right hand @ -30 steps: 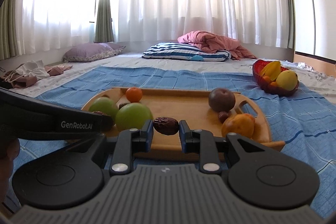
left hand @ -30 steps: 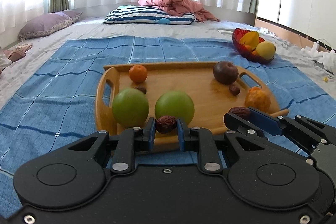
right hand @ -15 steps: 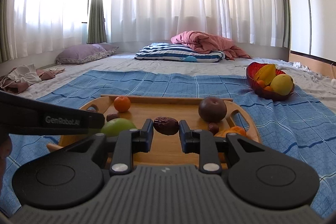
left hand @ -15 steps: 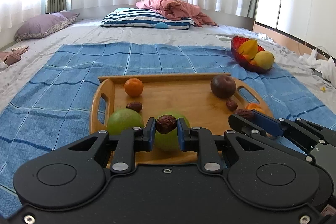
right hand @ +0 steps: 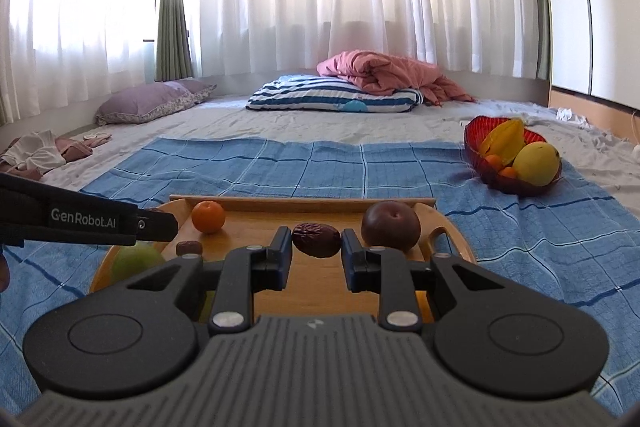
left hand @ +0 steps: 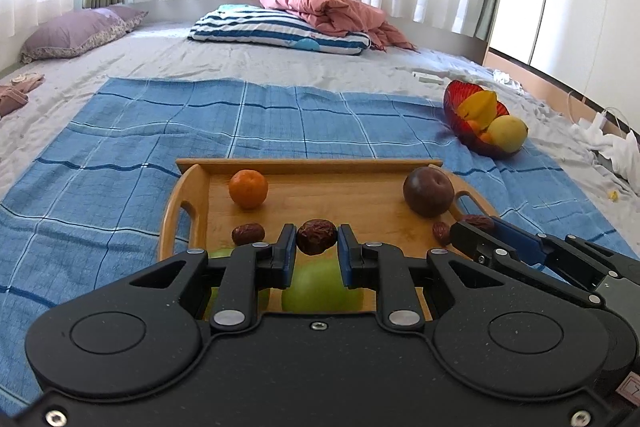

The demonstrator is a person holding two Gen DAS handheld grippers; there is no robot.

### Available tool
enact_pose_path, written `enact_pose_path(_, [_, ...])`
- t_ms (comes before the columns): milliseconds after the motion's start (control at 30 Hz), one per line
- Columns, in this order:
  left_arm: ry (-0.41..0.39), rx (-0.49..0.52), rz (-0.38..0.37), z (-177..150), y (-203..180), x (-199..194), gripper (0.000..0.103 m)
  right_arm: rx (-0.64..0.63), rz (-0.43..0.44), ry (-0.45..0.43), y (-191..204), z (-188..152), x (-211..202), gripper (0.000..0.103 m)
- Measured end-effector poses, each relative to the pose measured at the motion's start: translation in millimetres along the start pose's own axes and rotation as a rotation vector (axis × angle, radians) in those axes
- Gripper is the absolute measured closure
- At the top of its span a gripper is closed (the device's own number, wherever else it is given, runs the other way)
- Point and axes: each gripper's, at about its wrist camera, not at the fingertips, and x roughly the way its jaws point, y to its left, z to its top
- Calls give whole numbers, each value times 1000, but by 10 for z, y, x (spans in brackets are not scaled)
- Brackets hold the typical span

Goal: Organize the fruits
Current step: 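Lower the date in the left tool onto the tray while the right tool lowers its date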

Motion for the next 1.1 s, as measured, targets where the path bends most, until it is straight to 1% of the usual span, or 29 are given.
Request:
enact_pose_path(233, [41, -40, -10, 117, 61, 225, 82, 40, 4, 49, -107, 58, 207, 72])
enact_pose_path(467, [81, -47, -4, 189, 64, 455, 82, 27, 5, 87, -147, 100, 394, 72])
enact_pose_path(633, [112, -45, 15, 208, 45, 638, 82, 38, 14, 129, -183, 123, 553, 72])
enact_pose_path(867, [160, -70, 22, 195, 74, 863, 82, 53, 11, 200, -240, 79, 779, 72])
enact_pose_path(1100, [182, -79, 29, 215, 73, 1007, 82, 45, 1, 233, -259, 26, 896, 72])
